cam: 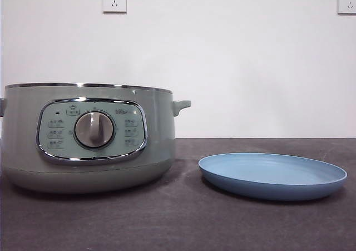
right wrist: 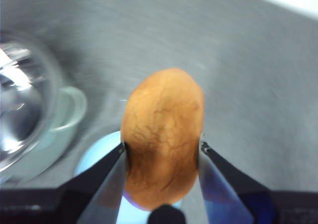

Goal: Take the potato out from the steamer,put the potato on the plate,close the lid

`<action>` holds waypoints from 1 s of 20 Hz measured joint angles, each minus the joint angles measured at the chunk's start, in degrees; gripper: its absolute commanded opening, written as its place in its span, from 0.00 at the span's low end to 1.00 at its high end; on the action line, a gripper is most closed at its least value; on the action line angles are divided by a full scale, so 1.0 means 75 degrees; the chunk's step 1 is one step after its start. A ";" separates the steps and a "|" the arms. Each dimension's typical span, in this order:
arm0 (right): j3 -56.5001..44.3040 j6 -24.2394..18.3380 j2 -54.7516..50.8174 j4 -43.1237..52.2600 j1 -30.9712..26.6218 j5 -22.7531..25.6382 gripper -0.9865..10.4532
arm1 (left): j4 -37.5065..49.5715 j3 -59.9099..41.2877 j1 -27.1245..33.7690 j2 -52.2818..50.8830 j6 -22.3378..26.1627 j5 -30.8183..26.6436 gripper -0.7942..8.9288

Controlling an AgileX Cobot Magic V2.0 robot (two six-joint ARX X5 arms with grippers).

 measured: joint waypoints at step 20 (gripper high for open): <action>-0.7446 0.0434 0.0052 0.4398 -0.0216 -0.1189 0.07 | 0.0000 -0.0003 -0.0003 0.0093 -0.0003 0.1402 0.07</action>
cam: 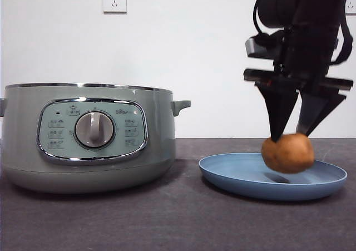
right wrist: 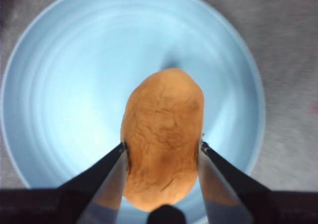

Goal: Take the potato out from the steamer,put the potato on the plate,close the lid

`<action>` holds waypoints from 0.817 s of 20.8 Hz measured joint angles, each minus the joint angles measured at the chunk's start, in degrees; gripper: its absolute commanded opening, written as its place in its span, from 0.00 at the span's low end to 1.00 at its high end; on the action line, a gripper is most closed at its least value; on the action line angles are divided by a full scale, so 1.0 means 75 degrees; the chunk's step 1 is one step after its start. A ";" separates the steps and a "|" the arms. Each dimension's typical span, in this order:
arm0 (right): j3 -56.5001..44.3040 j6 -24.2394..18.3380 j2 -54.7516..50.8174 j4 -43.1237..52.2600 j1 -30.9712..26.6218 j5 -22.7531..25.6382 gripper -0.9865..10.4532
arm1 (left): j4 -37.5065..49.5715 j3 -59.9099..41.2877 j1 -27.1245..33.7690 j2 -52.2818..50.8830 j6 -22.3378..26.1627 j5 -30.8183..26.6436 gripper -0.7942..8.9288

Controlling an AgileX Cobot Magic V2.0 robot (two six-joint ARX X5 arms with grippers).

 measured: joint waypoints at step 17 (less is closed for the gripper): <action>-0.0172 -0.0085 0.0198 0.0385 0.0000 0.0000 0.07 | 0.0000 0.0000 0.0000 0.0012 0.0003 0.0603 0.07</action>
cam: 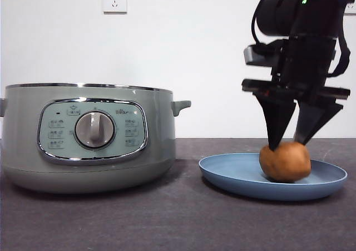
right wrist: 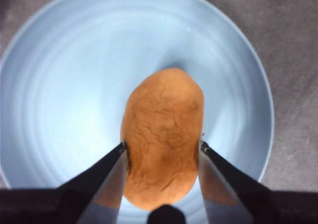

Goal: Take the potato out from the steamer,put the potato on the plate,close the lid

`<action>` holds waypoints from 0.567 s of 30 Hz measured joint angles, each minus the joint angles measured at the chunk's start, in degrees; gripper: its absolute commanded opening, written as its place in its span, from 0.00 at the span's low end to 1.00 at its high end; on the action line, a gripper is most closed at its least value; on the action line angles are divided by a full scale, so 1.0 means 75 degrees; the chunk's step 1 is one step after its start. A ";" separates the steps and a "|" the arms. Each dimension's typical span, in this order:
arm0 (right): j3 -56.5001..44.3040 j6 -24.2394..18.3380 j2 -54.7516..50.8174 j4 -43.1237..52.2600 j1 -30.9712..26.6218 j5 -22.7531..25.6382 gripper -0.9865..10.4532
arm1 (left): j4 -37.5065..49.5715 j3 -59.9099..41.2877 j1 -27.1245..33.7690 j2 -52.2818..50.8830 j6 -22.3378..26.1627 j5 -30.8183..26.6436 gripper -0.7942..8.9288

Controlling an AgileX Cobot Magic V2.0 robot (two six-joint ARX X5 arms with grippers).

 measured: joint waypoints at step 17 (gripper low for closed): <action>0.0012 -0.0090 0.0152 -0.0029 0.0003 -0.0149 0.53 | 0.0000 0.0000 0.0000 0.0003 0.0000 0.0219 0.07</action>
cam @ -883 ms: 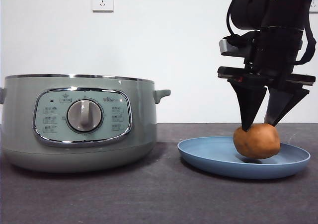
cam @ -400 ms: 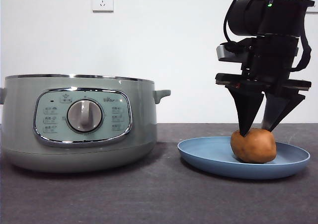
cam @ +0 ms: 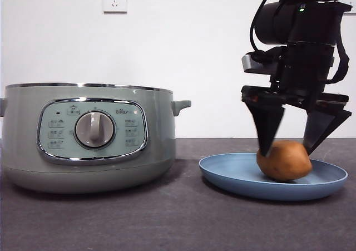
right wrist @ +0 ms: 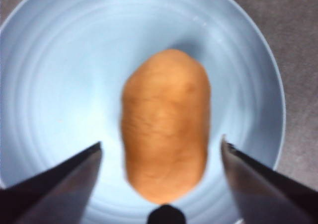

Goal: Take the potato out from the steamer,put the potato on the plate,close the lid

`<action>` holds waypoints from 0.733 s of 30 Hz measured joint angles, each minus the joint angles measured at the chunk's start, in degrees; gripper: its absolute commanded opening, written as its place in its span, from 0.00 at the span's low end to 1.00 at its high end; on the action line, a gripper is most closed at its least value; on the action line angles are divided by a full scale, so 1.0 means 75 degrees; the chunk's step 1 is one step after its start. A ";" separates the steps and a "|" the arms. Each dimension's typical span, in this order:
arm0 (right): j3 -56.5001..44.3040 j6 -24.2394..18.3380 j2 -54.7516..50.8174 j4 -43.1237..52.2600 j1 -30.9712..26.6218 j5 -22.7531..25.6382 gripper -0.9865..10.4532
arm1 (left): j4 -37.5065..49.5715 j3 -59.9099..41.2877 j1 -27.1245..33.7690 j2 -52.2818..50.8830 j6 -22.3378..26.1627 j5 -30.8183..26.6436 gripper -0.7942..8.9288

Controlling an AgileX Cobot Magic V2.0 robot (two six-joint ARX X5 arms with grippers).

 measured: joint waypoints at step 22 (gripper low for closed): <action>0.0000 0.0006 -0.4243 -0.0761 0.0000 -0.0449 0.53 | 0.1463 -0.2841 -0.0026 -0.0003 0.0003 0.1172 0.07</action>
